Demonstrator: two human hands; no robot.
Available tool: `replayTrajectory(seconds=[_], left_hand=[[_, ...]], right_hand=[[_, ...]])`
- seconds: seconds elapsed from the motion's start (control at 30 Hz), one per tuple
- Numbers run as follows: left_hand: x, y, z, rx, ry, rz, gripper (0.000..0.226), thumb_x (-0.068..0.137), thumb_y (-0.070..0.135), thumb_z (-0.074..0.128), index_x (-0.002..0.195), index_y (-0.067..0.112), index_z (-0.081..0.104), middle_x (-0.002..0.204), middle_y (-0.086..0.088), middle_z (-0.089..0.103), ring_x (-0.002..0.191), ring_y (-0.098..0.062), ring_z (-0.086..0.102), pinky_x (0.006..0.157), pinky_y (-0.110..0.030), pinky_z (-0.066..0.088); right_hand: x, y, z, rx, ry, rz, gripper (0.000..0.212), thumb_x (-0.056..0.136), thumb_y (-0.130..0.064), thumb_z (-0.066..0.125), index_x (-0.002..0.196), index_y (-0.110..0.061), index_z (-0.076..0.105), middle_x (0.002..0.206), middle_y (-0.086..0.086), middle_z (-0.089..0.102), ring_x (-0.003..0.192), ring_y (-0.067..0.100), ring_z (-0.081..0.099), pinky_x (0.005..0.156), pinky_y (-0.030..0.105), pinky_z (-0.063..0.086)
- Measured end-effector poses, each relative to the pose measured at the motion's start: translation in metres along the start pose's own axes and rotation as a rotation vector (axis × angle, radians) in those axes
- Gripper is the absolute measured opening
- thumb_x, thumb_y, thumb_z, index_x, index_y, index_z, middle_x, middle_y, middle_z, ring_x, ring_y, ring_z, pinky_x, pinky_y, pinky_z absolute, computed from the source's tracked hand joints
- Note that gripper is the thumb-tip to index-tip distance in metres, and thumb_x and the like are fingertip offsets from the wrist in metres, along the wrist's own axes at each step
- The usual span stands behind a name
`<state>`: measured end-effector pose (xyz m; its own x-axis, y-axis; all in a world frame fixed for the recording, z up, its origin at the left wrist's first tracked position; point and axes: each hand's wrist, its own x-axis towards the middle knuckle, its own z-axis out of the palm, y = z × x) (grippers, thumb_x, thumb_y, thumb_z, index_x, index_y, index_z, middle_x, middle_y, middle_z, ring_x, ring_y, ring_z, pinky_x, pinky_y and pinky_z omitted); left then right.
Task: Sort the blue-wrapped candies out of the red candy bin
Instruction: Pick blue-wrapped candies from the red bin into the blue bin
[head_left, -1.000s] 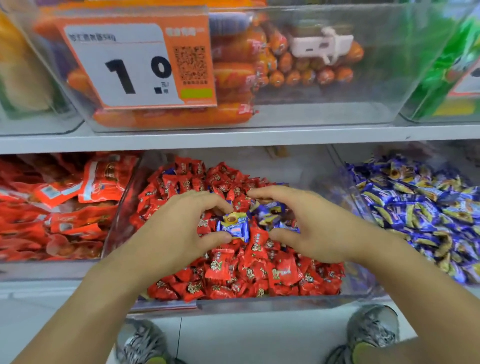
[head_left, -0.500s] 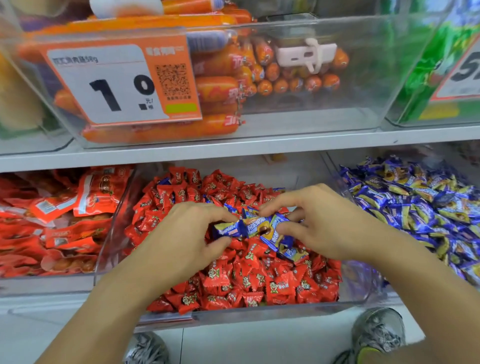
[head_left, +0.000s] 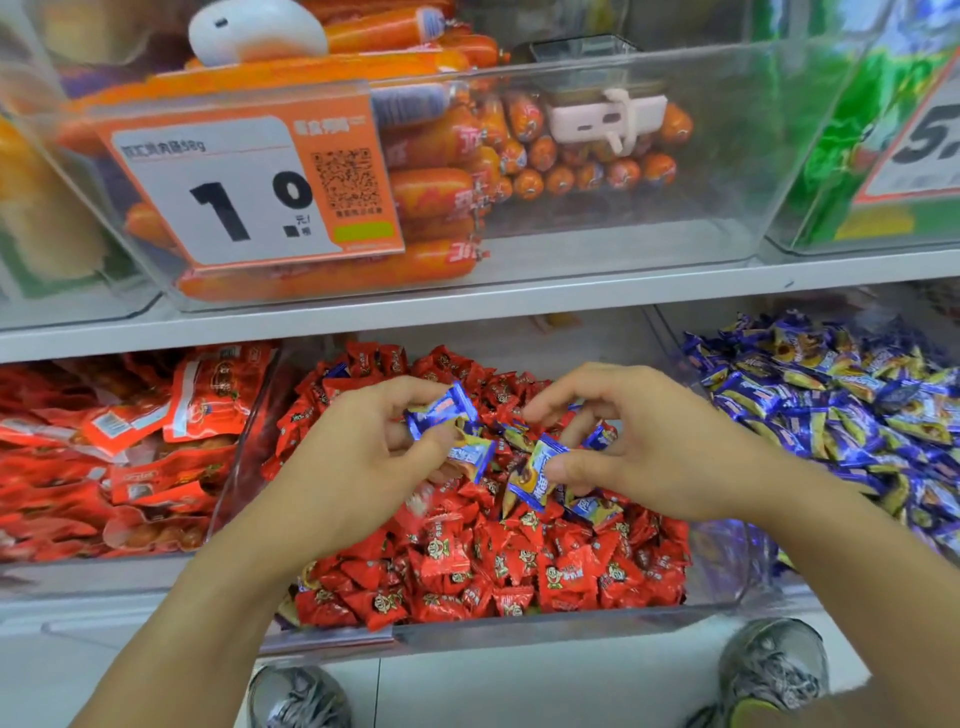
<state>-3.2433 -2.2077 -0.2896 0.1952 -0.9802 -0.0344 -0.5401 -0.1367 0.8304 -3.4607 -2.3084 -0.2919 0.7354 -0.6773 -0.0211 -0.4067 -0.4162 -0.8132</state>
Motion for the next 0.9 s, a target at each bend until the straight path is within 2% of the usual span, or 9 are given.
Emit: replayTrajectory(seconds=[0.13,0.27,0.33,0.43,0.57,0.63,0.7,0.77,0.9], left_hand=[[-0.004,0.006,0.001,-0.101,-0.064,0.014,0.024,0.093,0.015,0.064,0.113,0.027,0.063,0.07,-0.002,0.073,0.054,-0.016,0.065,0.056,-0.025,0.04],[0.0,0.008,0.003,-0.197,-0.068,0.002,0.025,0.093,-0.004,0.056,0.106,0.014,0.066,0.066,0.009,0.067,0.049,0.0,0.052,0.052,-0.008,0.038],[0.001,0.009,0.006,-0.208,-0.065,-0.057,0.029,0.091,-0.007,0.049,0.099,0.013,0.068,0.077,-0.005,0.07,0.054,-0.007,0.051,0.057,-0.013,0.04],[0.01,0.015,0.012,-0.177,-0.069,-0.24,0.034,0.084,-0.013,0.039,0.08,0.009,0.065,0.059,-0.005,0.06,0.048,-0.012,0.044,0.046,-0.021,0.035],[0.025,0.003,0.022,-0.114,-0.161,-0.416,0.04,0.098,0.0,0.046,0.061,0.014,0.041,0.046,0.002,0.045,0.052,-0.01,0.037,0.042,-0.019,0.034],[0.034,0.002,0.027,0.069,-0.17,-0.336,0.043,0.098,0.012,0.052,0.057,0.01,0.039,0.027,0.007,0.036,0.047,-0.012,0.034,0.036,-0.014,0.032],[0.032,0.023,0.036,0.149,-0.148,-0.283,0.049,0.095,0.04,0.052,0.057,0.01,0.041,0.031,0.006,0.032,0.046,-0.016,0.031,0.048,-0.025,0.034],[0.018,0.023,0.038,0.117,-0.011,-0.121,0.055,0.093,0.056,0.049,0.059,0.014,0.043,0.04,0.009,0.038,0.044,-0.011,0.033,0.052,-0.027,0.028],[0.015,0.017,0.037,0.593,0.102,0.022,0.025,0.087,0.052,0.06,0.077,0.029,0.062,0.048,0.006,0.053,0.048,-0.006,0.049,0.05,-0.026,0.037]], right_hand=[[0.002,-0.001,0.004,0.059,0.02,0.066,0.014,0.09,-0.017,0.07,0.1,-0.026,0.066,0.09,-0.005,0.067,0.059,0.019,0.072,0.074,0.047,0.059],[0.008,0.003,0.007,0.212,0.063,0.205,0.012,0.094,-0.006,0.061,0.098,-0.017,0.061,0.086,-0.002,0.066,0.059,0.028,0.068,0.059,0.038,0.051],[0.01,0.002,0.006,0.348,0.114,0.256,0.018,0.094,0.001,0.056,0.097,-0.015,0.065,0.087,0.007,0.067,0.06,0.027,0.059,0.056,0.035,0.049],[0.012,-0.004,0.0,0.565,0.242,0.297,0.033,0.089,0.003,0.043,0.08,-0.014,0.07,0.073,0.012,0.061,0.06,0.021,0.05,0.044,0.026,0.039],[0.012,-0.003,-0.008,0.254,0.208,0.267,0.035,0.088,-0.013,0.044,0.065,-0.025,0.067,0.065,0.007,0.056,0.055,0.018,0.045,0.054,0.026,0.039],[0.008,-0.001,-0.007,0.126,0.09,0.252,0.024,0.093,-0.025,0.05,0.079,-0.025,0.069,0.067,0.002,0.052,0.057,0.018,0.043,0.06,0.029,0.038],[0.003,-0.003,-0.005,0.138,0.005,0.205,0.008,0.095,-0.027,0.061,0.094,-0.022,0.067,0.063,-0.014,0.059,0.05,0.009,0.048,0.055,0.025,0.043],[-0.001,-0.003,-0.005,0.219,-0.017,0.172,0.022,0.086,-0.023,0.075,0.104,-0.019,0.064,0.081,-0.008,0.071,0.056,0.011,0.063,0.058,0.031,0.055],[-0.002,0.003,-0.009,0.237,0.044,0.189,0.035,0.074,-0.014,0.085,0.104,-0.019,0.067,0.095,0.002,0.075,0.084,0.019,0.073,0.083,0.037,0.059]])
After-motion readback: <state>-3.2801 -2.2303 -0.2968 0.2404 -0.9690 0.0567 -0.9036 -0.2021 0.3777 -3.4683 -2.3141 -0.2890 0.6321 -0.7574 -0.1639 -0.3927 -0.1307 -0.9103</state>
